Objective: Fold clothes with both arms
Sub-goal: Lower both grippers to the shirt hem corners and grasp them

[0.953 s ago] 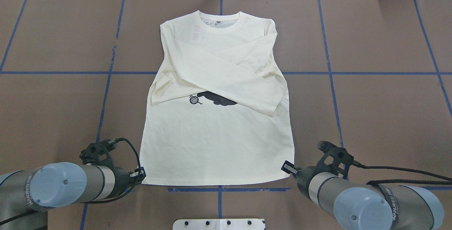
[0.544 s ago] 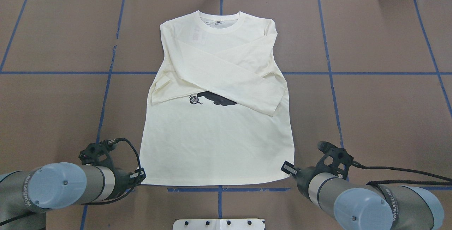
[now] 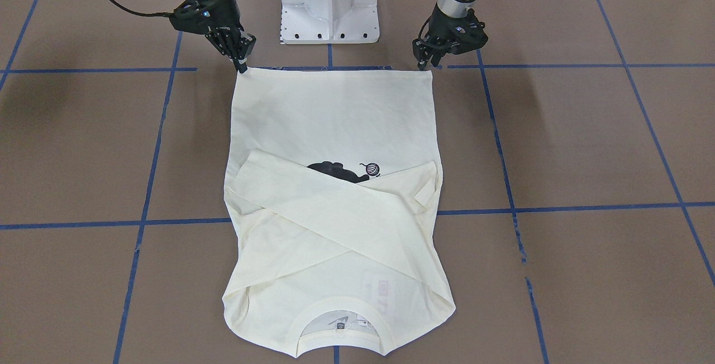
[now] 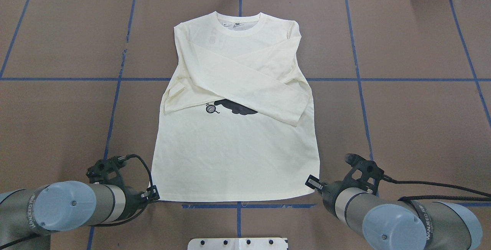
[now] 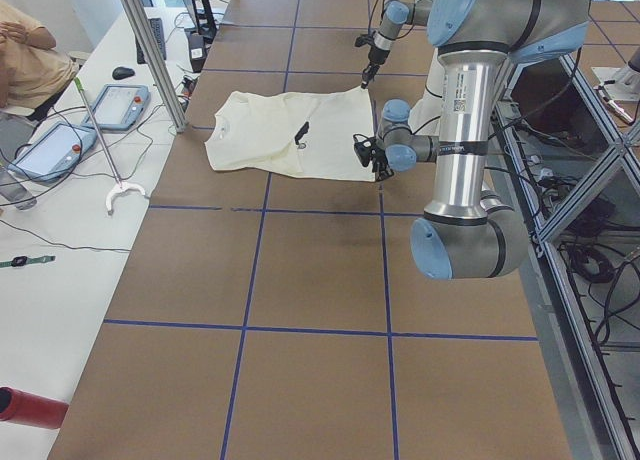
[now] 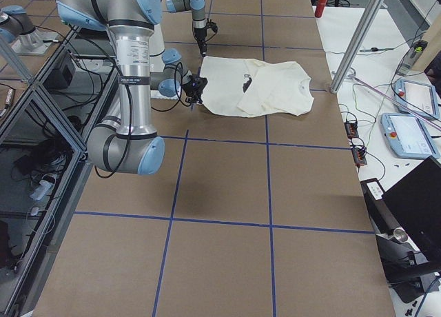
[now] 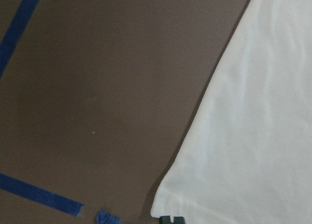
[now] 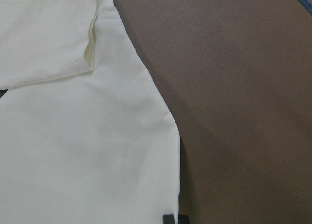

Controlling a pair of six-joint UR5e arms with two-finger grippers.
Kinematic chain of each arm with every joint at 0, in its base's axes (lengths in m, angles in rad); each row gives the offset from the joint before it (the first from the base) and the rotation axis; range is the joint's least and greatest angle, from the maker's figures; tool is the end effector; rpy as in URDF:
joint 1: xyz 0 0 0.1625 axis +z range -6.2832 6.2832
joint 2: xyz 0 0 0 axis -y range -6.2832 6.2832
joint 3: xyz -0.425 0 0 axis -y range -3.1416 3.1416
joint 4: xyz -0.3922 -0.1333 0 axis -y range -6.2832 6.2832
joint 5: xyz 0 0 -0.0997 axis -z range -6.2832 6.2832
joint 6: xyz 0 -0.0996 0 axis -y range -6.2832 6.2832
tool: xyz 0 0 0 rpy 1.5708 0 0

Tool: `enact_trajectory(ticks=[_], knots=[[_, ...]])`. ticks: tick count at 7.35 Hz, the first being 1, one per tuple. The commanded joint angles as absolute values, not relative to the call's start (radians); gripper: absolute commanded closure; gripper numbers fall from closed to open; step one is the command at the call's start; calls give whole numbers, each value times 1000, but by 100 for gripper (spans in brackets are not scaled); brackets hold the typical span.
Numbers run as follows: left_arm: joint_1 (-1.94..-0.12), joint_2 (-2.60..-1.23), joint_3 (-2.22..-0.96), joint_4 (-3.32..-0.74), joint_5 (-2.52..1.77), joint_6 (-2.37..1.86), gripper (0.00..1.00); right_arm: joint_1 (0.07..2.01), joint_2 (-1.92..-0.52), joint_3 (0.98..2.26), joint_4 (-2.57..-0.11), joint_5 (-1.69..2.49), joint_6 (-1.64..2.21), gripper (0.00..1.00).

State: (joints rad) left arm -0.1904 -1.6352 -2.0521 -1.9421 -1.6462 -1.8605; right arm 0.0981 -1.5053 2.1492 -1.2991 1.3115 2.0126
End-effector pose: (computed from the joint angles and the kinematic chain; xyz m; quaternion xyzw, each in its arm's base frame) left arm 0.4692 -0.2185 0.3643 -0.0557 0.4401 -0.1968 0.8743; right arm -0.4607 -0.2049 0.3307 0.0393 -0.4516 0.2923 0.8420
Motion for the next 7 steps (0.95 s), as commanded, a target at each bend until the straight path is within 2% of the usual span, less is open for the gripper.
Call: enact_trajectory(ticks=[1, 3, 4, 5, 7], knots=[[-181, -1641, -2028, -1942, -1646, -1858, 51, 98, -1506, 2149, -1299, 1312, 2013, 100], [-183, -1641, -2025, -1940, -1634, -1850, 53, 98, -1506, 2148, -1299, 1312, 2013, 100], [-184, -1641, -2025, -1940, -1628, -1850, 60, 98, -1506, 2149, -1299, 1312, 2013, 100], [-183, -1643, -2026, -1939, -1626, -1851, 88, 98, -1506, 2149, -1299, 1312, 2013, 100], [-183, -1644, -2025, -1909, -1609, -1852, 92, 98, -1511, 2148, -1299, 1312, 2013, 100]])
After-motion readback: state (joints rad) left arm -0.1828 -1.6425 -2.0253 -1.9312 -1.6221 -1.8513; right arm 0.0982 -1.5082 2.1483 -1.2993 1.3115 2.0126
